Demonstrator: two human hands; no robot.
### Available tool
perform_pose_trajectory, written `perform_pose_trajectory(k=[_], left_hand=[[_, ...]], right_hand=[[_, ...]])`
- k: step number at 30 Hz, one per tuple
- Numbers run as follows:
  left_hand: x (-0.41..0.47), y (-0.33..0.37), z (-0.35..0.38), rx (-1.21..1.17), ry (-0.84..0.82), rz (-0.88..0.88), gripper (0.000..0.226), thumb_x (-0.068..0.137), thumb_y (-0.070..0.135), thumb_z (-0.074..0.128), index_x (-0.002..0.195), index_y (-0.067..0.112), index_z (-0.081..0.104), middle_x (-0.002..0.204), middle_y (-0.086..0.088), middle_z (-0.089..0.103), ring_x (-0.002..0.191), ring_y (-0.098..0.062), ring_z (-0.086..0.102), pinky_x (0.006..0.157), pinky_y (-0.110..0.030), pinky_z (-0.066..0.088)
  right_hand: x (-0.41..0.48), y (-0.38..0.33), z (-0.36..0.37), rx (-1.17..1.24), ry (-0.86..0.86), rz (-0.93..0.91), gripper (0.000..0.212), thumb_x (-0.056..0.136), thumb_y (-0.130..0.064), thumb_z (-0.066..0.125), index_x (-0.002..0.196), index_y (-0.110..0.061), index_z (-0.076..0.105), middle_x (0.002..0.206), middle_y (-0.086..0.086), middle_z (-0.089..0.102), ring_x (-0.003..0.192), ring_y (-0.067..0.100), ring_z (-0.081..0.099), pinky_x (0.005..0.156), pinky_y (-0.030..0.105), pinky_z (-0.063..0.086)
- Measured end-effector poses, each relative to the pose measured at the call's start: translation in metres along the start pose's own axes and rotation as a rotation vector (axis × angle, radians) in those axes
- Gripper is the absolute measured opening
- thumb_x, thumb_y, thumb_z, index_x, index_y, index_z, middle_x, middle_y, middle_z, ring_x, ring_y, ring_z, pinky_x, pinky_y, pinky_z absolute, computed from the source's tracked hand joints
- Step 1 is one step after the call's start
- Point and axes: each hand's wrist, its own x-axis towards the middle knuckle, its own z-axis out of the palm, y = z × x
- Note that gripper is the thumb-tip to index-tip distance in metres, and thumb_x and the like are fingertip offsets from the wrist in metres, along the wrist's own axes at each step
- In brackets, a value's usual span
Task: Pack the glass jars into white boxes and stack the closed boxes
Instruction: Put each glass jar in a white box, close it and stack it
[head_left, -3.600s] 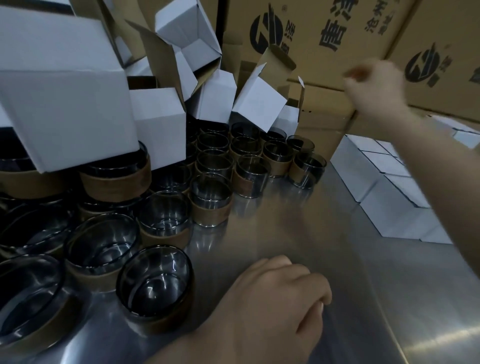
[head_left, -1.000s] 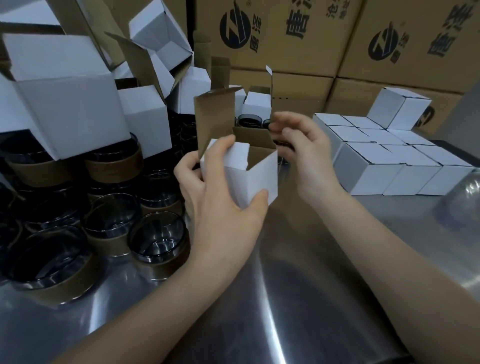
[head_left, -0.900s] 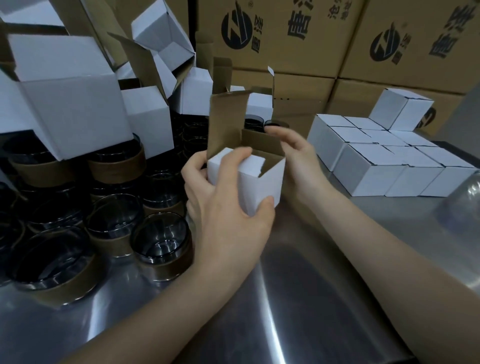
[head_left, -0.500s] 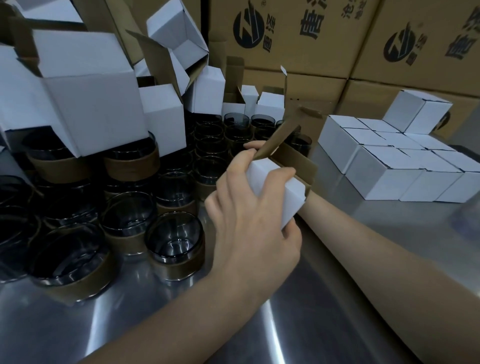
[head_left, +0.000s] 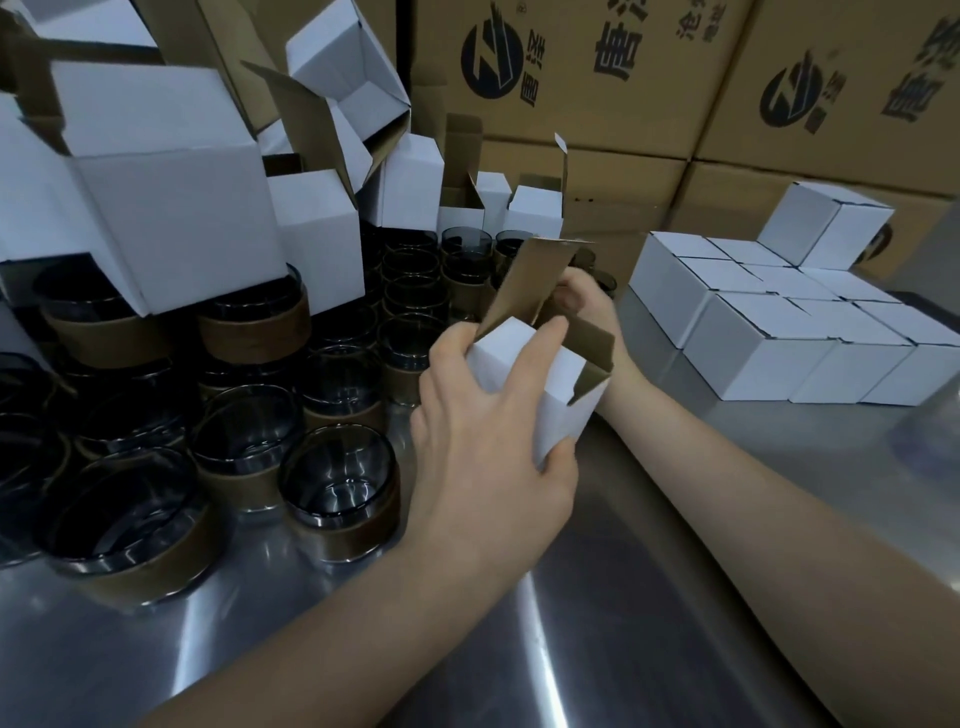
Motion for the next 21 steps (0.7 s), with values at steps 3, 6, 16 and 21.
perform_pose_trajectory(k=[3,6,16,21], left_hand=[[0.002,-0.003,0.0,-0.044,-0.001,-0.049,0.08,0.074,0.029,0.069,0.137,0.05,0.023,0.139,0.01,0.008,0.127,-0.022,0.025,0.107,-0.048,0.037],[0.003,-0.006,0.0,-0.092,0.025,-0.074,0.082,0.074,0.026,0.071,0.136,0.049,0.023,0.139,0.012,0.009,0.128,-0.023,0.027,0.106,-0.049,0.038],[0.008,-0.013,0.003,-0.236,0.116,-0.123,0.09,0.07,0.016,0.077,0.131,0.047,0.018,0.132,0.019,0.015,0.13,-0.017,0.028,0.108,-0.044,0.035],[0.008,-0.014,0.005,-0.243,0.136,-0.117,0.09,0.07,0.016,0.078,0.13,0.046,0.018,0.123,0.026,0.013,0.129,-0.012,0.027,0.106,-0.04,0.035]], right_hand=[[0.0,-0.007,-0.007,0.111,0.081,0.006,0.038,0.081,-0.015,0.077,0.115,-0.019,0.059,0.098,-0.003,0.073,0.086,0.004,0.071,0.07,0.016,0.053],[-0.001,-0.014,-0.018,0.243,0.084,0.017,0.046,0.078,-0.021,0.077,0.119,-0.021,0.059,0.095,-0.005,0.075,0.084,0.012,0.073,0.065,0.021,0.055],[0.004,-0.028,-0.031,0.82,-0.112,0.225,0.047,0.08,-0.023,0.055,0.125,-0.011,0.054,0.114,0.015,0.057,0.09,0.028,0.069,0.081,0.041,0.055],[0.003,-0.03,-0.029,0.795,-0.172,0.248,0.064,0.085,-0.043,0.063,0.139,-0.012,0.048,0.125,0.013,0.061,0.11,0.029,0.065,0.091,0.039,0.052]])
